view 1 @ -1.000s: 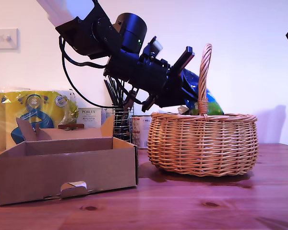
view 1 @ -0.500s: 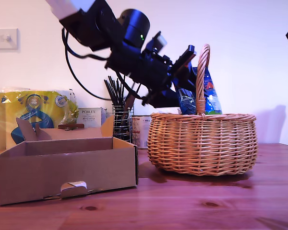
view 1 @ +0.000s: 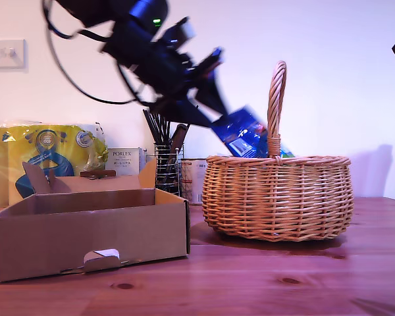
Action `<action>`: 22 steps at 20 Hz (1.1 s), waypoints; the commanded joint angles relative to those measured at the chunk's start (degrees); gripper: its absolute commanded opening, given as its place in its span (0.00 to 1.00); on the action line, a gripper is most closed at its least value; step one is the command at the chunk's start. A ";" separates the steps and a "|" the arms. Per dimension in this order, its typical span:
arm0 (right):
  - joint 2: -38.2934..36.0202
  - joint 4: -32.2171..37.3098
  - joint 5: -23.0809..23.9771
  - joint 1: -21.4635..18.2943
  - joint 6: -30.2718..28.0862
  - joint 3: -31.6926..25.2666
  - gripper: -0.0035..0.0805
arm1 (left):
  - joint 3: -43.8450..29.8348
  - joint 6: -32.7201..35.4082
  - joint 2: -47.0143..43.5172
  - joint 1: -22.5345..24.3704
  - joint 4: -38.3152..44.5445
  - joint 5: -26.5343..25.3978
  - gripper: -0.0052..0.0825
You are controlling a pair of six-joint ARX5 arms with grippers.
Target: Move the bags of Easter eggs from the cardboard box on the left into the woven basket on the right side.
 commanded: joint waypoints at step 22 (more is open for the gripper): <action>0.02 16.90 6.84 -12.83 3.32 -2.95 0.03 | -51.78 3.67 -57.70 6.93 13.33 -22.49 0.04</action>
